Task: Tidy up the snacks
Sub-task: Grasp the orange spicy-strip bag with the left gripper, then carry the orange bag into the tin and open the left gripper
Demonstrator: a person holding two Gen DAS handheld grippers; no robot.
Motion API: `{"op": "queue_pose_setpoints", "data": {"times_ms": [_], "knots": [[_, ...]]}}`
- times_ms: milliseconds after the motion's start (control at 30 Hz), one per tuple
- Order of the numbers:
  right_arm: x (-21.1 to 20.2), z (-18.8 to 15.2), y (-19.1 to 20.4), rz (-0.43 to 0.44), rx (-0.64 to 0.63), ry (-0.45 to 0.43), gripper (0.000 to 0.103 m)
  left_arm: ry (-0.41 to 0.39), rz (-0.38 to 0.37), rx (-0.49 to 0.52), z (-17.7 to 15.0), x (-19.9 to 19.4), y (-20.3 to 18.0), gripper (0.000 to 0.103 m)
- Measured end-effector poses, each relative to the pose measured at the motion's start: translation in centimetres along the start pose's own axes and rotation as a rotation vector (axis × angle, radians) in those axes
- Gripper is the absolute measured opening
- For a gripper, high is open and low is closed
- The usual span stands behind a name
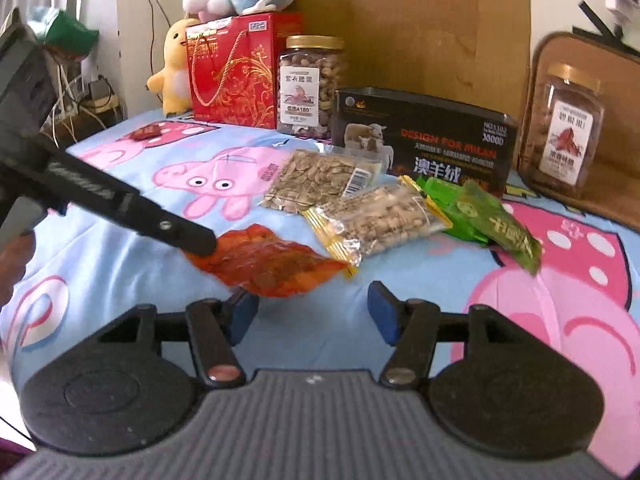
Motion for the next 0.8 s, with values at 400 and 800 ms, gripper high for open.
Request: {"op": "queue_pose_setpoints", "data": {"times_ms": [400, 800], "knots": [[-0.2, -0.3, 2.3, 0.029, -0.064, -0.018, 0.048, -0.024, -0.016, -0.050, 0.2, 1.7, -0.1, 0.021], [-1.6, 1.5, 2.6, 0.036, -0.053, -0.132, 0.022, -0.166, -0.087, -0.070, 1.9, -3.1, -1.9, 0.016]]}}
Point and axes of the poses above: each gripper's, at about its wrist camera, not at the fingertips, and x roughly the way its jaws point, y to its left, z to its top, the point moved 3 cm from there along x, roughly the way its jaws point, and after that the axes turned 10 degrees about -z, right-handed, at the moved point
